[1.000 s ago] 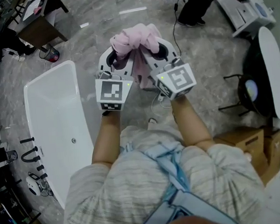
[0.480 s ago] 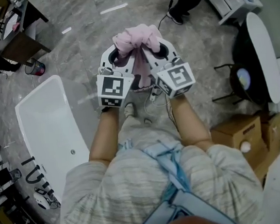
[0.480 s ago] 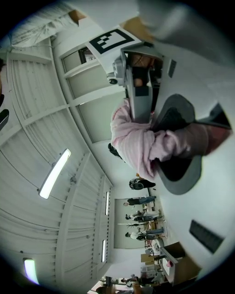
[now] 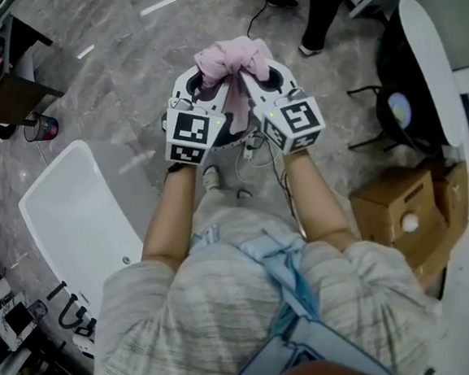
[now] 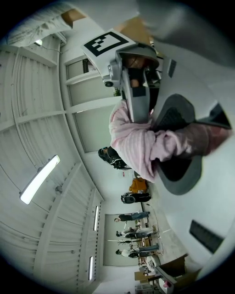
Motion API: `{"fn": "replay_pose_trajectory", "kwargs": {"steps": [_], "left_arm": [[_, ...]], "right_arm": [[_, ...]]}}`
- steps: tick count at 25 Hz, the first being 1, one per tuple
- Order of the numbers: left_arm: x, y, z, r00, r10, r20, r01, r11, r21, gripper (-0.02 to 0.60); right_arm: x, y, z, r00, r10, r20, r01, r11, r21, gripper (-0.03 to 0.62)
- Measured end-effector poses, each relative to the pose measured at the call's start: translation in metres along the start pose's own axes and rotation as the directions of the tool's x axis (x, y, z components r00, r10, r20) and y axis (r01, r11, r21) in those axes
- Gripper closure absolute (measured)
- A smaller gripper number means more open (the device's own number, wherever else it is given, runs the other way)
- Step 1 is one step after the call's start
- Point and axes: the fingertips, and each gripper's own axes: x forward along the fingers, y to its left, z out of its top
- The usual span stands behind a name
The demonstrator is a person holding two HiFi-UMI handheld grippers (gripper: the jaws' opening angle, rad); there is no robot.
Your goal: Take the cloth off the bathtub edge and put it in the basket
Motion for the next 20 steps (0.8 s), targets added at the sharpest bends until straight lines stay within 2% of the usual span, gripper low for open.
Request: {"fn": "replay_pose_trajectory", "kwargs": {"steps": [12,16,20], "left_arm": [[0.053,0.001,-0.055,0.986,-0.104,-0.129,0.103,0.995,-0.013,0.449],[0.065,-0.007,-0.080,0.966,-0.156,-0.206,0.152,0.988,-0.036,0.448],[0.075,-0.008,-0.097,0.949,-0.181,-0.257,0.177,0.983,-0.039,0.448]], "right_arm": [[0.026,-0.038,-0.062,0.988,-0.042,-0.145,0.047,0.998,0.029,0.540],[0.029,-0.046,-0.088,0.967,-0.047,-0.249,0.052,0.999,0.015,0.540],[0.037,-0.053,-0.104,0.939,-0.071,-0.336,0.059,0.997,-0.046,0.540]]}}
